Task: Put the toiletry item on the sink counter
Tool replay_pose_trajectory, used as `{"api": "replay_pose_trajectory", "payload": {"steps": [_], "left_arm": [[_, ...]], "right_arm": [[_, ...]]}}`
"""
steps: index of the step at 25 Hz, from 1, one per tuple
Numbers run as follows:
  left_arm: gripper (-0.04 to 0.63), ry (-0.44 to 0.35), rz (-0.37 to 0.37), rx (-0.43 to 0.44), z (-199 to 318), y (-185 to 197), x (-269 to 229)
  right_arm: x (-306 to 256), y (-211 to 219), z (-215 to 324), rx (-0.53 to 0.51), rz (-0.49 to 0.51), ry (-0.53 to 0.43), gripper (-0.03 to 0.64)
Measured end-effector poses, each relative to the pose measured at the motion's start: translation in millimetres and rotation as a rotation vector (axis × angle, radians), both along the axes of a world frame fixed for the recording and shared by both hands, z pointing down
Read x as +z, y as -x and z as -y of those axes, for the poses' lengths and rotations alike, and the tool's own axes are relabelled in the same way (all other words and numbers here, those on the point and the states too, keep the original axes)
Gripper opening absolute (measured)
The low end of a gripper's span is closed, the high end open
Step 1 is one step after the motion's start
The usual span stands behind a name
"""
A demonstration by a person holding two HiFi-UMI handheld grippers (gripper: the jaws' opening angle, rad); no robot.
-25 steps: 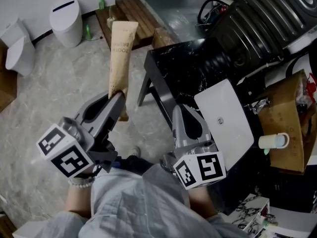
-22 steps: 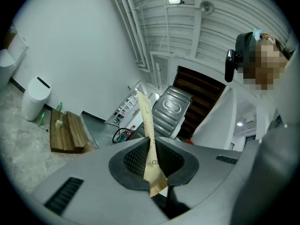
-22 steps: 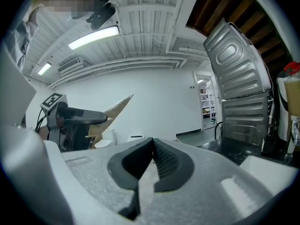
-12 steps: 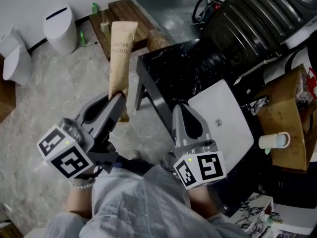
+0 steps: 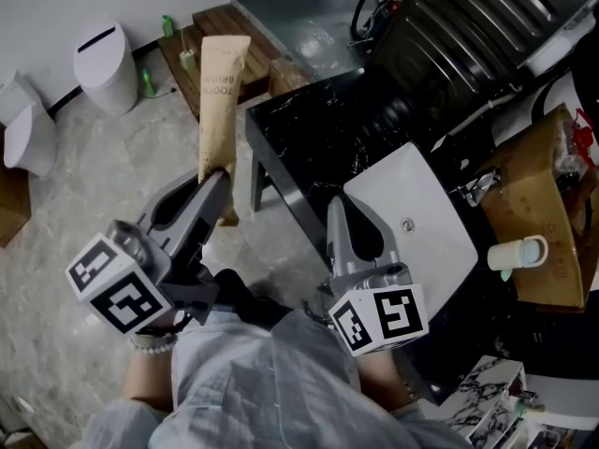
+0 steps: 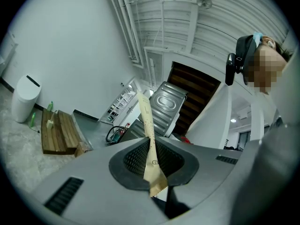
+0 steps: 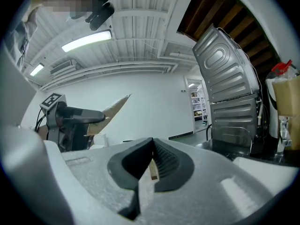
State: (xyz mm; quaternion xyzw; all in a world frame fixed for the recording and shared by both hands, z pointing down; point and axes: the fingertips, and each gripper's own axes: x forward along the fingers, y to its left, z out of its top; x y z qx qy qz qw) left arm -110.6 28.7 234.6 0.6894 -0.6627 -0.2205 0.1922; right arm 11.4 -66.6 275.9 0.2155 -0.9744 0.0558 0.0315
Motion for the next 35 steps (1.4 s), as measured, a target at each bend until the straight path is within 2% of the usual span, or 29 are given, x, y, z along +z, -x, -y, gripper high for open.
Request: {"api": "replay_pose_trajectory", "payload": {"steps": [15, 26, 35], "left_arm": [[0.035, 0.003, 0.011, 0.110, 32.7, -27.8, 1.5], [0.035, 0.023, 0.008, 0.233, 91.1, -23.6, 11.9], [0.035, 0.049, 0.007, 0.326, 140.2, 2.7, 17.3]], "right_arm": [[0.9, -23.4, 15.2, 0.079, 0.038, 0.010, -0.003], [11.9, -30.1, 56.8, 0.206, 0.006, 0.019, -0.003], [12.2, -8.4, 95.2, 0.306, 0.001, 0.040, -0.003]]}}
